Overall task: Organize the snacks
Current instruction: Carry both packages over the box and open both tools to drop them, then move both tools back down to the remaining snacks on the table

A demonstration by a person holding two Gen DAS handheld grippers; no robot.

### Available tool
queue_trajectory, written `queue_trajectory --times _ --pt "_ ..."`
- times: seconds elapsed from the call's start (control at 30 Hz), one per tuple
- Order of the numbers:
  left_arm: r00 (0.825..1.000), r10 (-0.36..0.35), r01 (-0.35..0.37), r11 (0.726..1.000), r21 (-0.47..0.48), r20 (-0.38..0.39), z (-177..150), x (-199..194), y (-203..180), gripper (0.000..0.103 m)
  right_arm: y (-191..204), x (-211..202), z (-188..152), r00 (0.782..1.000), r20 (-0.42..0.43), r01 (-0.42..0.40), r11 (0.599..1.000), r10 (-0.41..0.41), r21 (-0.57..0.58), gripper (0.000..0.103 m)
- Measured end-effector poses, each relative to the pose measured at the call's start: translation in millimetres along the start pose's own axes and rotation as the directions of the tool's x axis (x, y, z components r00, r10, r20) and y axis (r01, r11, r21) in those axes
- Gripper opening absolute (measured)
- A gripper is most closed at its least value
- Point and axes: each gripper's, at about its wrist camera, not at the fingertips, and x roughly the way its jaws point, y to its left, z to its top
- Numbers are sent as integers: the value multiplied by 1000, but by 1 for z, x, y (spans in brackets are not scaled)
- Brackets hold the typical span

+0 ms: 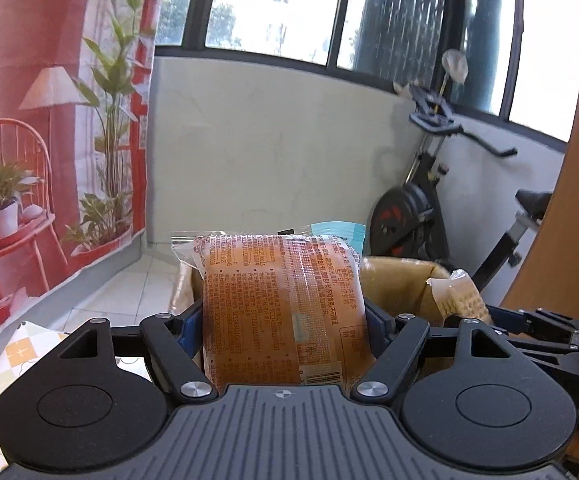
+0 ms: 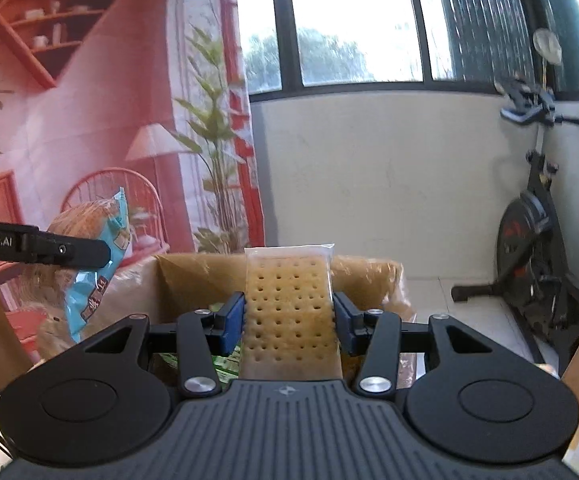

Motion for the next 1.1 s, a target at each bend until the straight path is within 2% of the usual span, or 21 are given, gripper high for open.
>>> queue_trajectory --times 0.23,0.4,0.5,0.8,1.1 --pt "996 6 -3 999 32 -90 -10 29 1 78 -6 22 -15 997 -67 29 1000 -28 9 49" --pt "990 33 -31 999 19 -134 -12 37 13 79 -7 27 -22 995 -85 45 999 -44 16 54" --pt "993 44 -40 998 39 -110 -7 34 16 79 -3 24 -21 995 -83 46 999 -46 0 61" --pt "997 28 -26 999 29 -67 -4 0 11 79 12 5 -20 996 -66 56 998 -57 -26 61" --pt "999 26 -25 999 40 -35 -25 -49 11 79 23 -39 -31 995 -45 89 996 -89 -10 61"
